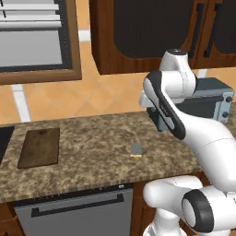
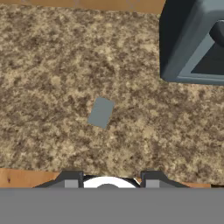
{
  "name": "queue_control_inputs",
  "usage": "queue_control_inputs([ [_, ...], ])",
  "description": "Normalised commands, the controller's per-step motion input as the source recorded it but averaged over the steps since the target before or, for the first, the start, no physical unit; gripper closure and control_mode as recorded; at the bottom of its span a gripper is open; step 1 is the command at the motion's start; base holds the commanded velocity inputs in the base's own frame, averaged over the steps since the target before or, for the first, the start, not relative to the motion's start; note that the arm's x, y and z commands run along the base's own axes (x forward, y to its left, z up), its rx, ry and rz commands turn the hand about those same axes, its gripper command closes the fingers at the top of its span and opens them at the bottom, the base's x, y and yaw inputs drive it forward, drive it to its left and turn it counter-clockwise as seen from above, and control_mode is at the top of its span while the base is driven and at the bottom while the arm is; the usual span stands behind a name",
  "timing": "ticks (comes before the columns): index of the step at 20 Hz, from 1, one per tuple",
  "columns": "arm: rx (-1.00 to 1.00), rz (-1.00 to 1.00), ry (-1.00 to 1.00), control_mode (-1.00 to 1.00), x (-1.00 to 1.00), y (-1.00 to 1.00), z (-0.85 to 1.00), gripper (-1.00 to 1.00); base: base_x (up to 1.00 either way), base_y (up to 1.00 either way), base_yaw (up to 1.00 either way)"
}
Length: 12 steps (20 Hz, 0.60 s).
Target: Pick up the sponge from the counter and clean the cutting board by briefly scrubbing or pressing down on the cutting board. Once finished, release the sponge.
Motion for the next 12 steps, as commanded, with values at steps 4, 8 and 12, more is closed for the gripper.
queue_control_inputs([
  [4, 0.00, 0.00, 0.00, 1.00, 0.00, 0.00, -0.02, -1.00, 0.00, 0.24, -0.01],
  [8, 0.00, 0.00, 0.00, 1.00, 0.00, 0.00, 0.00, -1.00, 0.00, 0.97, -0.06],
  [12, 0.00, 0.00, 0.00, 1.00, 0.00, 0.00, 0.00, -1.00, 0.00, 0.99, -0.06],
])
